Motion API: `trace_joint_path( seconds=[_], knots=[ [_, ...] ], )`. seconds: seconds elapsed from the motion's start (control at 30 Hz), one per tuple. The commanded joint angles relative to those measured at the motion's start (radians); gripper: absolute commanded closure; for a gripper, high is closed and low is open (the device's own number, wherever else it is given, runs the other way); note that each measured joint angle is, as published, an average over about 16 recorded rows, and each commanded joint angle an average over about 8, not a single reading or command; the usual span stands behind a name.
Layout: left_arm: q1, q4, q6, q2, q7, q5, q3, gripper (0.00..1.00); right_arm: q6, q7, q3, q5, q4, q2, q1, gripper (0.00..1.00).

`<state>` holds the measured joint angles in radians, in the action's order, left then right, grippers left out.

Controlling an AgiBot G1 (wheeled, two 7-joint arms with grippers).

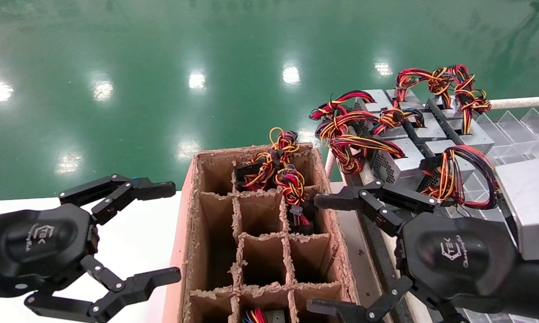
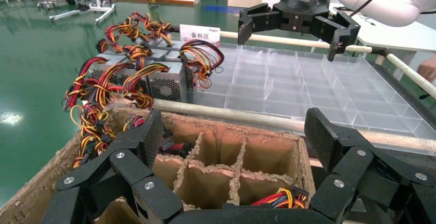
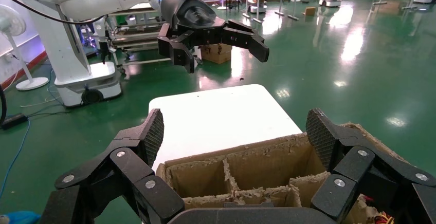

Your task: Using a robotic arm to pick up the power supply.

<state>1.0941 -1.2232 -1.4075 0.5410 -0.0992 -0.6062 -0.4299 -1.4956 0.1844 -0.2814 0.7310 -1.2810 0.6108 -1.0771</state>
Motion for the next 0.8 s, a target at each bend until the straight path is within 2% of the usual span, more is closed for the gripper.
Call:
trace_joint_path(
  seconds=[0.03,0.8],
  knots=[
    [0.0,0.0,0.0,0.0,0.0,0.0,0.0,0.0,0.0,0.0,0.0,0.0,0.0,0.0,0.0,0.0],
    [0.0,0.0,0.0,0.0,0.0,0.0,0.0,0.0,0.0,0.0,0.0,0.0,0.0,0.0,0.0,0.0]
  ],
)
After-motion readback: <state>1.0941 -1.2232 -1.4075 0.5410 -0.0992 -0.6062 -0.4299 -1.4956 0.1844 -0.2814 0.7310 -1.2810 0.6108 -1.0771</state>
